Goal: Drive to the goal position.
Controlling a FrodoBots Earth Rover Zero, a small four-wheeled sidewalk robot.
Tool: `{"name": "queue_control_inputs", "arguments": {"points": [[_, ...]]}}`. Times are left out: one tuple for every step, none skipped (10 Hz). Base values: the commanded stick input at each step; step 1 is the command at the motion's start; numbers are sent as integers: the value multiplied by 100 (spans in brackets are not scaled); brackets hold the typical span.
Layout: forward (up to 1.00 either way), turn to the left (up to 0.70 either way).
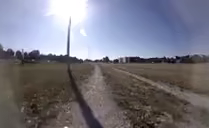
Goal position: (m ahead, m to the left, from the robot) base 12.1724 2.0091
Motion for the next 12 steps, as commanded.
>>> {"name": "queue_control_inputs", "arguments": {"points": [[50,0],[50,0],[50,0],[50,0],[50,0],[50,0],[50,0],[50,0],[50,0],[50,0],[50,0],[50,0]]}}
